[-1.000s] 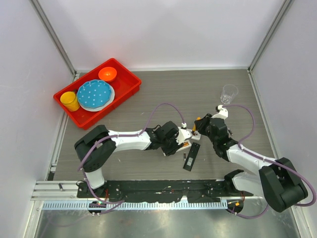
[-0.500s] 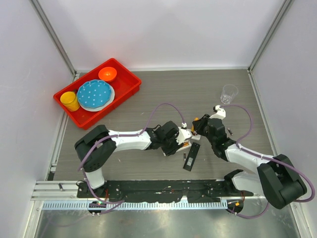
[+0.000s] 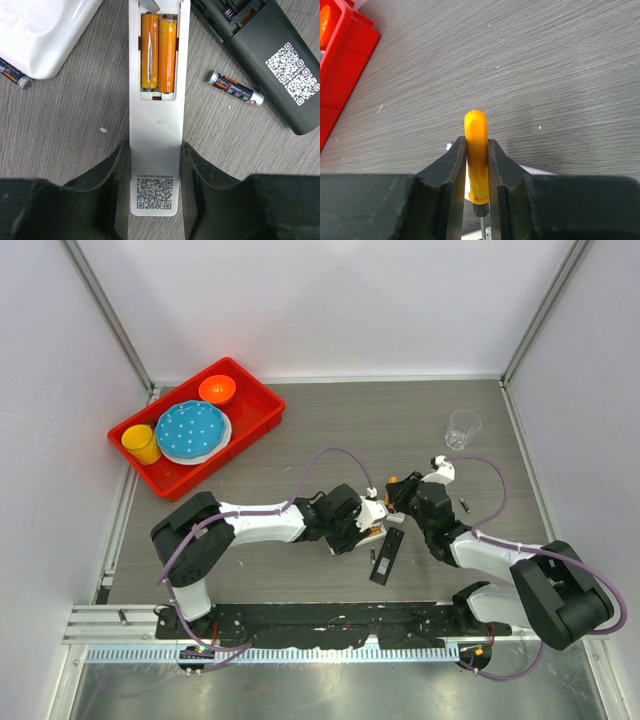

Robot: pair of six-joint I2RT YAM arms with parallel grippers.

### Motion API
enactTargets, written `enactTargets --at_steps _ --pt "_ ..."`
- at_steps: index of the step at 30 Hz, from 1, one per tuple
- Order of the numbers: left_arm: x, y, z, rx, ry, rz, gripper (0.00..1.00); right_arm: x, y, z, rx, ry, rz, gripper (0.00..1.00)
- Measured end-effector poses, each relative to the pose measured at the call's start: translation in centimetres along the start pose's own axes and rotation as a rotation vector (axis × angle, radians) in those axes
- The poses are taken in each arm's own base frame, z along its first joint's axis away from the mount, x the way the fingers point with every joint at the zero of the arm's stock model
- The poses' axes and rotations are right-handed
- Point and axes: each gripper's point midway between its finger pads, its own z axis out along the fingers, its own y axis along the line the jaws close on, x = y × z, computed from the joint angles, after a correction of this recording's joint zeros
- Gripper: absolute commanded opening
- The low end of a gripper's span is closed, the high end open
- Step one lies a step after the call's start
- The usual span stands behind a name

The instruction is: Unload the batteries from the remote control

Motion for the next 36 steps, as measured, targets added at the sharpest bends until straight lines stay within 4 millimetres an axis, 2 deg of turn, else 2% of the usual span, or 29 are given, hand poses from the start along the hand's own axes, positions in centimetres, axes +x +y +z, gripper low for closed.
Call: enactTargets --at_steps 6,10,13,29,31,32,34,35,36 --pt "0.0 0.0 0.0 0.003 0.002 0.005 0.00 0.0 0.4 -0.2 -0.037 -0.020 0.080 0.01" --pt "0.0 0.0 0.0 0.004 0.001 0.005 0.00 1.3 2.5 -0.9 -0.131 0.042 0.176 0.01" --pt "-0.1 0.0 0.0 0.004 0.001 0.005 0.00 1.6 3.3 -1.2 -0.164 0.063 0.215 0.01" --pt "-0.1 -0.1 0.0 0.006 0.001 0.005 0.00 0.8 3.9 -2.0 -0.184 0.053 0.229 0.01" --pt "-0.1 -0.1 0.0 0.006 0.001 0.005 0.05 0.9 3.7 -2.0 -0.176 0.056 0.223 0.01" --pt "-0.1 0.0 0.0 0.005 0.001 0.004 0.25 0.9 3.6 -2.0 -0.171 0.056 0.220 0.01" --pt "-0.1 0.0 0.0 0.002 0.001 0.005 0.41 0.9 3.4 -2.1 -0.164 0.055 0.214 0.01" --pt "-0.1 0.0 0.0 -0.001 0.002 0.004 0.53 0.9 3.4 -2.1 -0.161 0.053 0.210 0.01" --pt "-0.1 0.1 0.0 -0.006 0.002 0.004 0.58 0.8 3.3 -2.2 -0.158 0.050 0.206 0.01"
